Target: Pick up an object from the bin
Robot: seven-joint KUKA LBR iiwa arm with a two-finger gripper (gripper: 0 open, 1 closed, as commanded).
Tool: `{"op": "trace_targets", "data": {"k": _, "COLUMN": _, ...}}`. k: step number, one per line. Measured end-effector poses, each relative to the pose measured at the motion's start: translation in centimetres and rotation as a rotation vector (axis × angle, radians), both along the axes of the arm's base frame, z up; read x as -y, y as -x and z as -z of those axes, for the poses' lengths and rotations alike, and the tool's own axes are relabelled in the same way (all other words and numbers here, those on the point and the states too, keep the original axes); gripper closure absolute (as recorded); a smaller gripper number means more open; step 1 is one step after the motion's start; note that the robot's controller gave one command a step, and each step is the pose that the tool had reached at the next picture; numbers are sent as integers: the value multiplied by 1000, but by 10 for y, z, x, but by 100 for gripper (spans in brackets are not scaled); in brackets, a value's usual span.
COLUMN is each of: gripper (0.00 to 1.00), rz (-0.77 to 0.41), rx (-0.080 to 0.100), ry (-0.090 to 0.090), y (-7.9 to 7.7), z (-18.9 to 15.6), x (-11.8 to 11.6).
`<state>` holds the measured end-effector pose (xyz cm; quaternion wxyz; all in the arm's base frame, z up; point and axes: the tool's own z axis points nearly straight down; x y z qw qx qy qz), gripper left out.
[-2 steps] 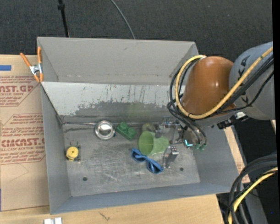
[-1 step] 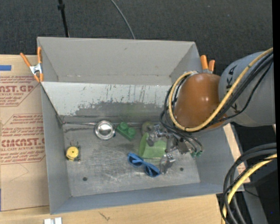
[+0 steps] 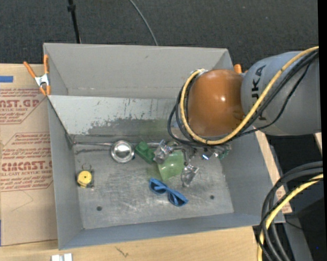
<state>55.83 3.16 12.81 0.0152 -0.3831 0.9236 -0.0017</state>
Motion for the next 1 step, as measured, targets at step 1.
{"op": "trace_targets", "data": {"k": 1, "gripper": 0, "rz": -285, "rx": 9, "ry": 10, "y": 3, "z": 45, "x": 16}}
